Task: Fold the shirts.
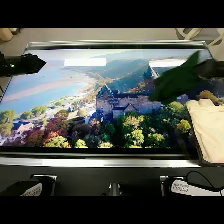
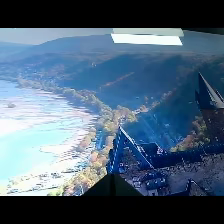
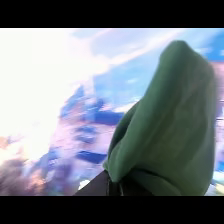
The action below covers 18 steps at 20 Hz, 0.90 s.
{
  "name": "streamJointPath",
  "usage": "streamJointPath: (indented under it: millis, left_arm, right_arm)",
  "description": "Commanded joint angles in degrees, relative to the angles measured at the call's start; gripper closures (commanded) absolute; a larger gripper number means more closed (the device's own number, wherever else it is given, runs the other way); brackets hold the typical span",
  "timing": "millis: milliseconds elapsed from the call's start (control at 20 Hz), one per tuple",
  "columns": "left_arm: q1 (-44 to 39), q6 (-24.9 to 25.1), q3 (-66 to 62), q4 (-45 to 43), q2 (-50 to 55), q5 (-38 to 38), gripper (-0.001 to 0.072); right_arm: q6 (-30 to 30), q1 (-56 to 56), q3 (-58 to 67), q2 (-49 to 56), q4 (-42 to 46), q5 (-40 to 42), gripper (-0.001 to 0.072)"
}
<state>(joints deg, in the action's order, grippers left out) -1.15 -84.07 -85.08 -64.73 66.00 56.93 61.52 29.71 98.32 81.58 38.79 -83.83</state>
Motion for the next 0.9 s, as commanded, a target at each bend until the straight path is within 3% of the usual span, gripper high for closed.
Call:
streamJointPath:
  millis: [0,350,450,550,700,850]
  left_arm:
    - [-0.04,0.09,0.13,-0.02,0.13,-1.03,0.0685]
    - [-0.07,0.13,0.13,-0.02,0.15,-1.05,0.0685]
    - [-0.07,0.44,0.13,-0.02,0.15,-1.05,0.0685]
    - [-0.13,1.25,0.13,-0.02,0.17,-1.07,0.0685]
    - [-0.44,1.62,0.13,0.0,0.28,-1.05,0.0685]
    - [-1.4,1.62,0.13,0.0,0.33,-1.05,0.0685]
  right_arm:
    - [3.17,14.45,5.16,-2.19,2.19,-6.97,0.0696]
    - [6.75,35.1,5.18,-2.19,3.21,-11.78,0.0695]
    - [7.08,36.24,5.16,-2.21,10.93,-16.28,0.0695]
    - [7.08,35.3,3.93,-2.99,25.27,-19.87,0.0694]
    - [6.12,34.05,-5.25,-7.02,40.19,-20.11,0.0695]
    - [4.9,34.07,-21.05,-12.74,43.54,-17.7,0.0695]
